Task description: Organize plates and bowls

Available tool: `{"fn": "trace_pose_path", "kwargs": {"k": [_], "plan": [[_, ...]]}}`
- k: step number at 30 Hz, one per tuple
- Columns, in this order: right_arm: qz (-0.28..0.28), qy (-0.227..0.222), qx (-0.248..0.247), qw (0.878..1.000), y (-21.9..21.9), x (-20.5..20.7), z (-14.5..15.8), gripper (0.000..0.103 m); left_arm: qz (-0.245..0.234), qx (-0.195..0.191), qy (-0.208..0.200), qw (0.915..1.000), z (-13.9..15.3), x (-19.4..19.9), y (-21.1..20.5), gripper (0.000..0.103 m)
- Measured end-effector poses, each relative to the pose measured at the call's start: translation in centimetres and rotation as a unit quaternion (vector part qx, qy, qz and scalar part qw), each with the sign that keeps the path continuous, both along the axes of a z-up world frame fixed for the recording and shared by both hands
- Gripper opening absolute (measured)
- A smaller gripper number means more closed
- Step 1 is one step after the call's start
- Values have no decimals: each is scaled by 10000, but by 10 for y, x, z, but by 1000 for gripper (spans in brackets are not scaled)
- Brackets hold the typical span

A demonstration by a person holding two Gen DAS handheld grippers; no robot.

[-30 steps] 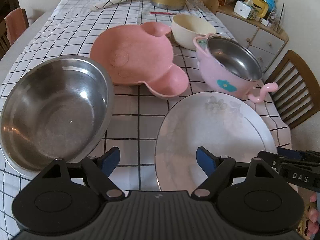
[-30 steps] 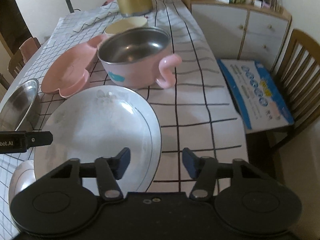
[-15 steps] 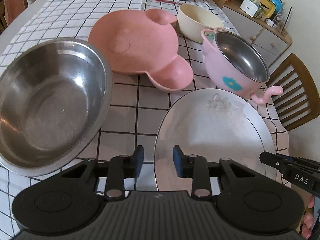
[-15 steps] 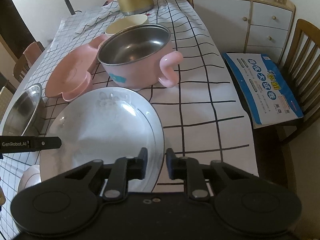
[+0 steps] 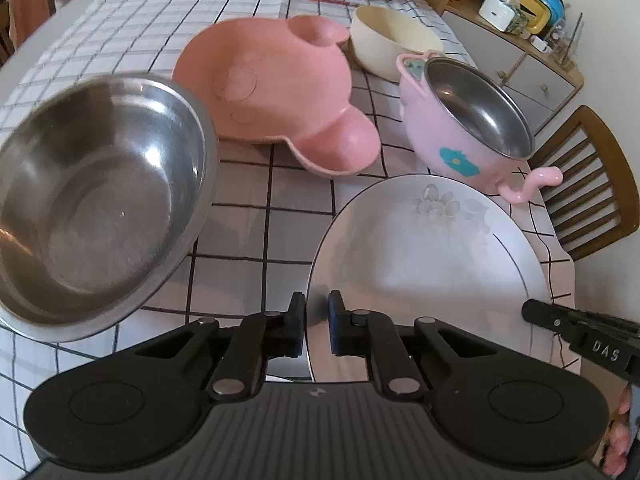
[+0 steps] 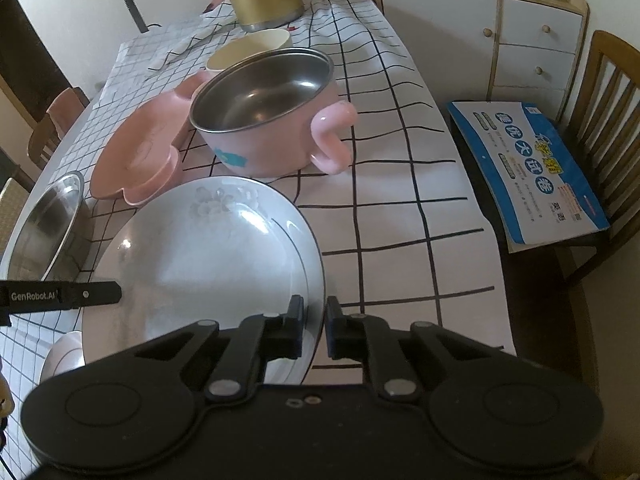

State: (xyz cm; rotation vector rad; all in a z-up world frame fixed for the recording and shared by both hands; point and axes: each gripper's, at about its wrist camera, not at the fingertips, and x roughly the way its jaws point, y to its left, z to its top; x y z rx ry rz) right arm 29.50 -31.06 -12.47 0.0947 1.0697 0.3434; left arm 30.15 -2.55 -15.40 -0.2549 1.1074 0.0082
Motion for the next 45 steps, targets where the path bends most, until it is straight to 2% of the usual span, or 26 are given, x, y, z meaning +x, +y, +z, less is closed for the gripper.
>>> {"fn": "trace_pose_path", "kwargs": {"k": [6, 18, 21, 26, 36, 45], "plan": [[-89, -41, -53, 9999, -8, -7, 7, 10, -96, -2, -76, 9999, 8, -7, -7, 10], [-346, 73, 23, 9994, -41, -32, 12, 9, -367, -377, -103, 9986, 11, -22, -26, 10], [-424, 133, 53, 9990, -52, -38, 9, 9, -588, -279, -170, 9977, 12, -22, -35, 10], [-481, 278, 193, 9983, -62, -40, 1, 9, -641, -351, -44, 9973, 5, -14, -36, 10], [-375, 162, 168, 9990, -62, -42, -1, 10, -670, -210, 49, 9975, -4, -17, -46, 9], [-324, 139, 58, 9994, -74, -59, 4, 10, -800, -297, 31, 9963, 7, -43, -56, 9]]}}
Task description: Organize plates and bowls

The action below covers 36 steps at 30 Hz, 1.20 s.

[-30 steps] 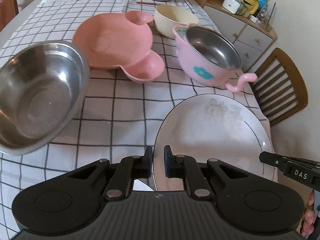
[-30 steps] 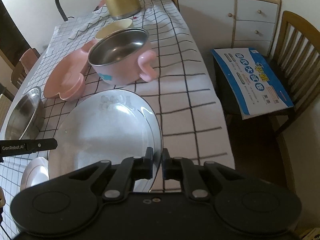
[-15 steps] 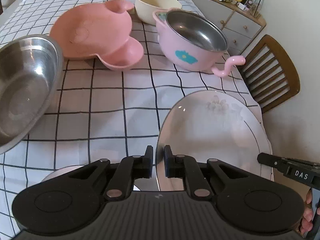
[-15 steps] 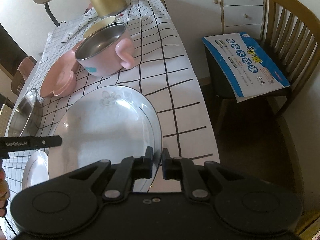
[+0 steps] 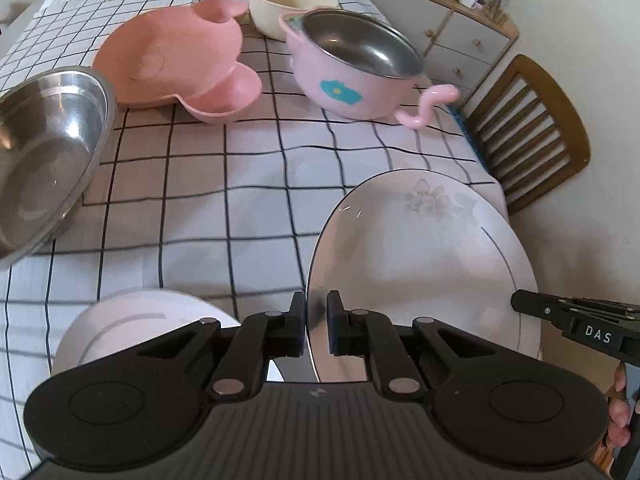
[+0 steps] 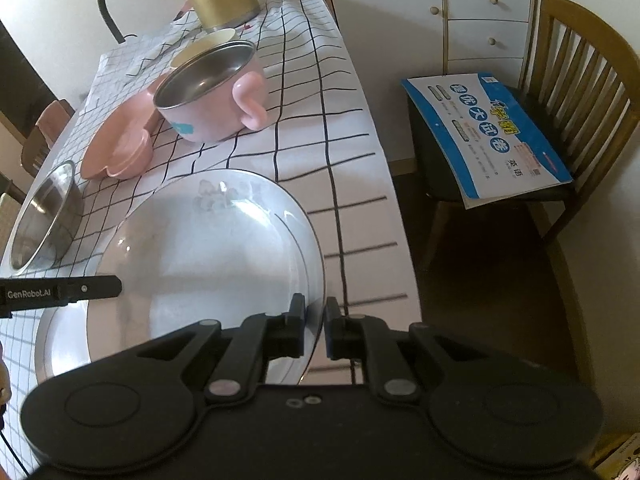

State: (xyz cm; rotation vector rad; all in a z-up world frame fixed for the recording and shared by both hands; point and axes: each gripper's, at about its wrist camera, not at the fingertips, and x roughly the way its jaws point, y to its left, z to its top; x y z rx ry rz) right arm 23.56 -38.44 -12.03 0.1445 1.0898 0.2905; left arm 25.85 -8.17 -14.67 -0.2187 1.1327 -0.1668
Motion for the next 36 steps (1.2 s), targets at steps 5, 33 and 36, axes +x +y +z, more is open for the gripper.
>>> {"fn": "trace_pose_path", "kwargs": {"k": [5, 33, 36], "plan": [[4, 19, 98, 9999, -11, -24, 9, 10, -33, -26, -23, 10000, 10, -29, -5, 9], [-227, 153, -85, 9996, -17, -122, -2, 12, -546, 20, 191, 9983, -7, -131, -19, 9], [-265, 80, -109, 9996, -18, -122, 3, 19, -478, -119, 239, 9985, -8, -130, -14, 9]]}}
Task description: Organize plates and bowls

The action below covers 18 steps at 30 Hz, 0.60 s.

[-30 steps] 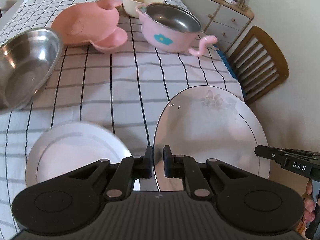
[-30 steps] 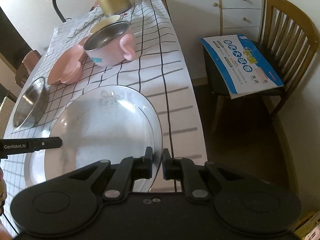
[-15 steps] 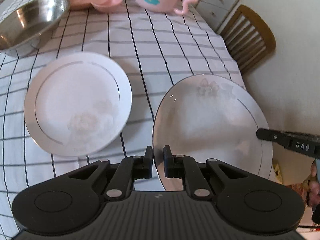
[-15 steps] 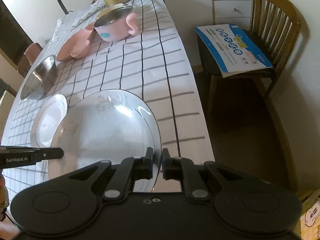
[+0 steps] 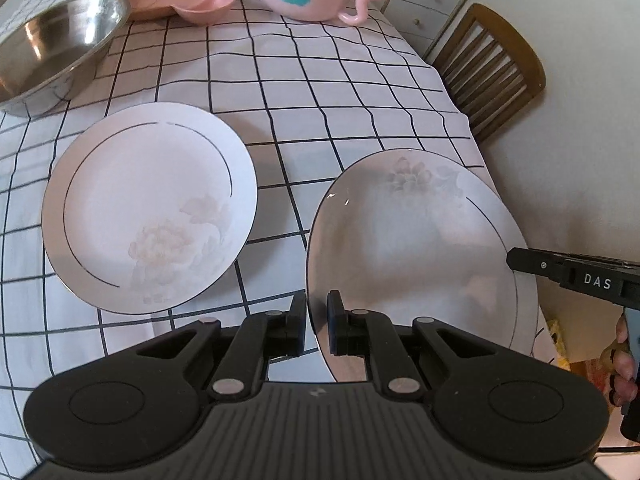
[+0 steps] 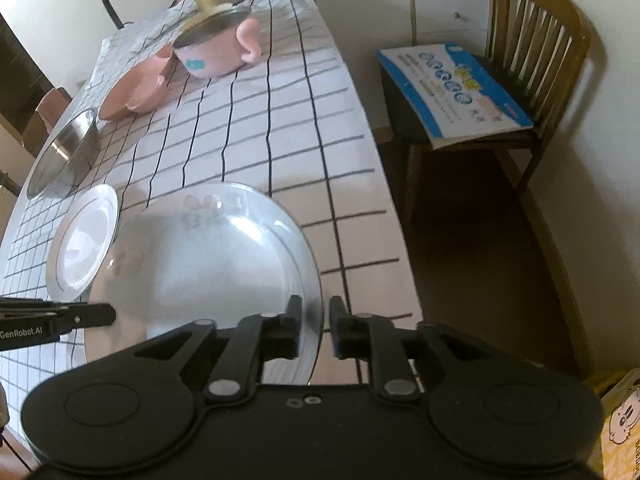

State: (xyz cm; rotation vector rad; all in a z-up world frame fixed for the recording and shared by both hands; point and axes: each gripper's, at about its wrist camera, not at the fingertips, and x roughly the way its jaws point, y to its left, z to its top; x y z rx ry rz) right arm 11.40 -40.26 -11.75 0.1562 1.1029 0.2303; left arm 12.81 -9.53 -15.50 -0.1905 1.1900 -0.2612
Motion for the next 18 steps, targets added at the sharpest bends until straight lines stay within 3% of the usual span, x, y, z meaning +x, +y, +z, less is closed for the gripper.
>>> {"fn": "trace_pose_path", "kwargs": {"k": [9, 18], "plan": [[314, -455, -179, 9983, 16, -2, 28, 34, 22, 8, -194, 9998, 12, -9, 9, 11], [969, -1024, -136, 9899, 62, -13, 59, 62, 271, 234, -693, 9970, 40, -25, 28, 12]]}}
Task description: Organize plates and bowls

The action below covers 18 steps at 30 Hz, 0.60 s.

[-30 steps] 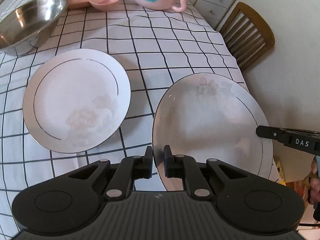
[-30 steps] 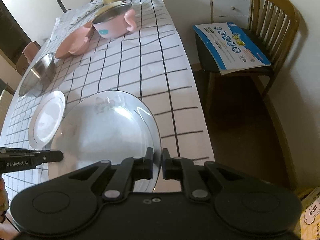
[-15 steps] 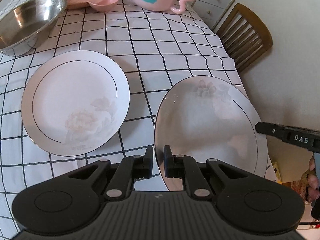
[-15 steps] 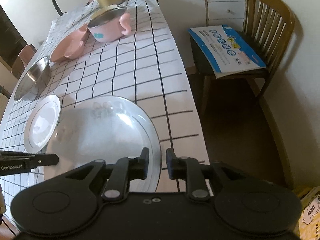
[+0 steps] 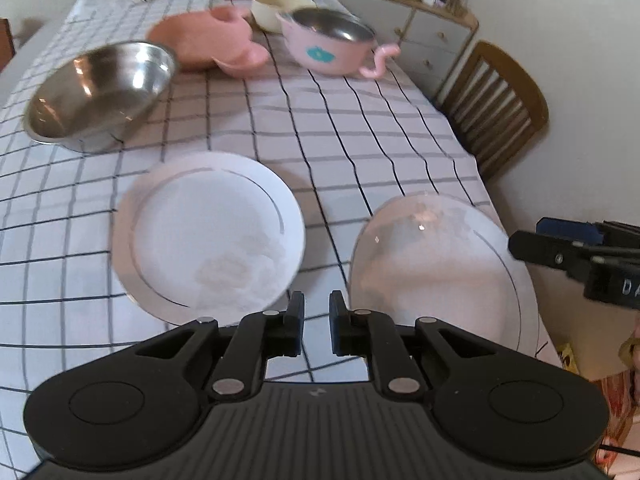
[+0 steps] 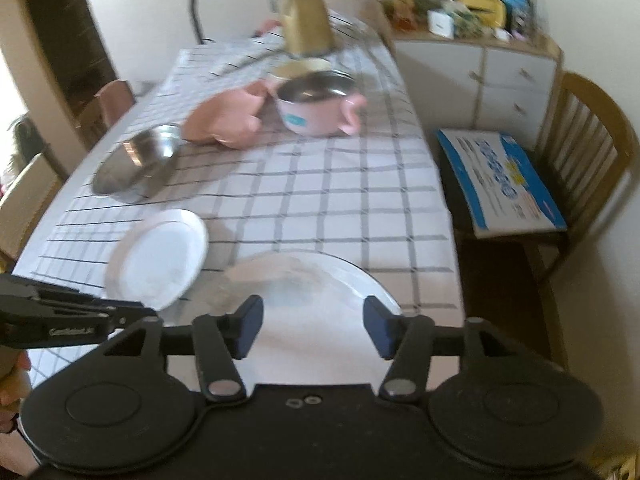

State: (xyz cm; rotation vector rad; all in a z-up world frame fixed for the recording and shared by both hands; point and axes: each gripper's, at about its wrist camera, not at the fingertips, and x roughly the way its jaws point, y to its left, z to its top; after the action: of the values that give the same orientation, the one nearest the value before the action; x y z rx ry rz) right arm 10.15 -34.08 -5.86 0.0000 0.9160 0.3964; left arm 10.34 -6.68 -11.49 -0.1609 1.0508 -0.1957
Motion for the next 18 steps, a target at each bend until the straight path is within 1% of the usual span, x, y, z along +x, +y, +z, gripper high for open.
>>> {"fn": "trace_pose_path", "kwargs": {"k": [1, 2, 4, 5, 6, 7, 8, 9, 10, 12, 16, 17, 18], "plan": [[74, -39, 22, 10000, 6, 0, 2, 65, 56, 14, -71, 10000, 4, -2, 4, 12], [129, -67, 32, 9999, 11, 0, 4, 66, 109, 34, -122, 9999, 7, -3, 6, 12], [239, -110, 63, 9996, 22, 0, 8, 70, 237, 48, -220, 9995, 13, -6, 14, 16], [283, -135, 72, 9995, 27, -1, 10, 71, 301, 56, -267, 9992, 16, -8, 18, 23], [323, -170, 68, 9993, 31, 0, 12, 74, 359, 69, -325, 9988, 19, -10, 22, 33], [363, -209, 64, 9991, 37, 0, 14, 77, 423, 81, -396, 9983, 22, -12, 26, 39], [394, -237, 75, 9989, 41, -1, 16, 78, 523, 99, -497, 9973, 26, -15, 31, 54], [432, -260, 87, 9987, 45, -1, 18, 80, 598, 118, -591, 9964, 29, -18, 36, 64], [476, -287, 91, 9984, 49, -2, 19, 81, 676, 150, -697, 9952, 33, -21, 40, 66], [580, -329, 94, 9977, 59, -2, 23, 83, 753, 185, -771, 9940, 39, -23, 46, 67], [793, -416, 106, 9959, 77, -5, 28, 92, 875, 296, -949, 9912, 48, -30, 57, 68], [828, -442, 106, 9955, 82, -5, 30, 94, 903, 324, -997, 9904, 50, -30, 59, 72], [845, -472, 100, 9953, 85, -5, 31, 99, 950, 339, -1058, 9893, 52, -32, 62, 77]]}}
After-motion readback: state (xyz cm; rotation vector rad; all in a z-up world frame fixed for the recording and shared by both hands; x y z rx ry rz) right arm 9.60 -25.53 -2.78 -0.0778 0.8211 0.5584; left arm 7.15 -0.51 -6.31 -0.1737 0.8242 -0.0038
